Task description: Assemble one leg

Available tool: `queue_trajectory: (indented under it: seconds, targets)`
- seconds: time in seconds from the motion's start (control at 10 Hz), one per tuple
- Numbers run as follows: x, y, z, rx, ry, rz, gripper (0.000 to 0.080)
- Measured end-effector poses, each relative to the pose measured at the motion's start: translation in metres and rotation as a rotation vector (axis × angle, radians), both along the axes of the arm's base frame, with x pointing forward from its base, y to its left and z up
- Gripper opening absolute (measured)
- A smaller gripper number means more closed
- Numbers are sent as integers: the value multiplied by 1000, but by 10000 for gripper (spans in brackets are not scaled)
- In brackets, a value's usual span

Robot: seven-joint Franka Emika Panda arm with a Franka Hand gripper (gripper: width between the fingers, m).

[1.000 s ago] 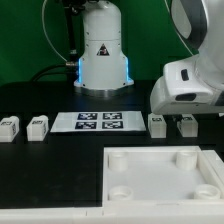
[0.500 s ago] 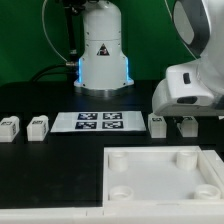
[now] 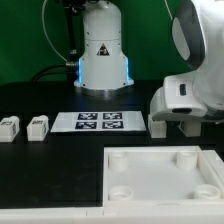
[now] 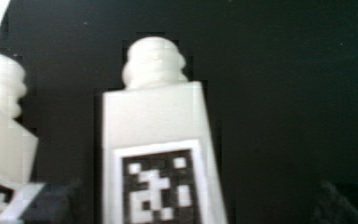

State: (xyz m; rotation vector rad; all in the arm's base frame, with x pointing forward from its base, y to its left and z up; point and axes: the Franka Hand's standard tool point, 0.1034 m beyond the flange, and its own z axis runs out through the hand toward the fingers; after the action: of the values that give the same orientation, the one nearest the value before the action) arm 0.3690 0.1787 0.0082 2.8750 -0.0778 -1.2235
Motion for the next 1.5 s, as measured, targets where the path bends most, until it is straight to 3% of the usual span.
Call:
queue_trajectory:
  seconds: [0.3, 0.5, 0.7, 1.3, 1.5]
  targets:
    - [-1, 1, -1, 0, 0, 3, 649]
    - [-1, 1, -1, 0, 0, 3, 329]
    - [-1, 1, -1, 0, 0, 3, 288]
    - [-1, 1, 0, 0, -1, 3, 290]
    - [15, -4, 24, 8, -19, 9, 290]
